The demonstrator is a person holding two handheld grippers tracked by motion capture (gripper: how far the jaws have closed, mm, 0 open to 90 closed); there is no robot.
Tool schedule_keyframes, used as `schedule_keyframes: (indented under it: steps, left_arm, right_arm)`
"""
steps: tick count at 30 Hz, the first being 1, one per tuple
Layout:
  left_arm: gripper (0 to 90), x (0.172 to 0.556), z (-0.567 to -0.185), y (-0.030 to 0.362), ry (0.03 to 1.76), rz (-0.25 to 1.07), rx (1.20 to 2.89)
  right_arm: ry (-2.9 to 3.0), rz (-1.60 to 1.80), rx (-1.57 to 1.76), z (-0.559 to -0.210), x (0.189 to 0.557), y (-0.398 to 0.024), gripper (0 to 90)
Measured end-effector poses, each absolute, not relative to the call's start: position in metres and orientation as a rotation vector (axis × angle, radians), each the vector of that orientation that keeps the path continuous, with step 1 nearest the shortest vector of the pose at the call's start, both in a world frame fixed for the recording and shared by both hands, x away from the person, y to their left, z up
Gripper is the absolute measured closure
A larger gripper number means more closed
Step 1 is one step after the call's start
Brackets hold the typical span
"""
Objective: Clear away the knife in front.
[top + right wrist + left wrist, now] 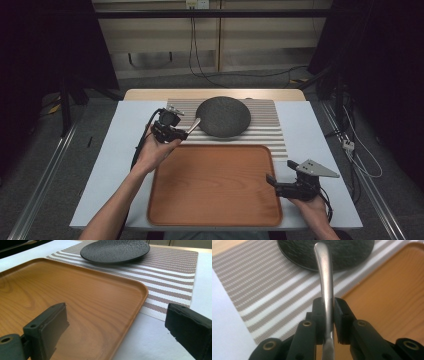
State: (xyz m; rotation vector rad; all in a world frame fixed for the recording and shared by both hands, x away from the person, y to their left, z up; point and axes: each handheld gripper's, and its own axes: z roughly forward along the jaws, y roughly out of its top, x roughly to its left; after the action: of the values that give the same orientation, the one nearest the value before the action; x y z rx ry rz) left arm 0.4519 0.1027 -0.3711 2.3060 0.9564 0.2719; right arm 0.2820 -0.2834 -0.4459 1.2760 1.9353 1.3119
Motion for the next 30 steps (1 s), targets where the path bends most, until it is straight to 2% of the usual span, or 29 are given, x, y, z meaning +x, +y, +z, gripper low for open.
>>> schedule_keyframes:
  steps: [19,30]
  left_arm:
    - [80.0,0.413,-0.395,0.080,0.927,0.232,2.426]
    - [80.0,0.407,-0.417,0.067,0.960,0.199,2.477]
  right_arm:
    - [1.944,1.309,1.270,-0.446,0.282,-0.282,4.5]
    - [1.949,1.313,1.259,-0.445,0.282,-0.281,4.5]
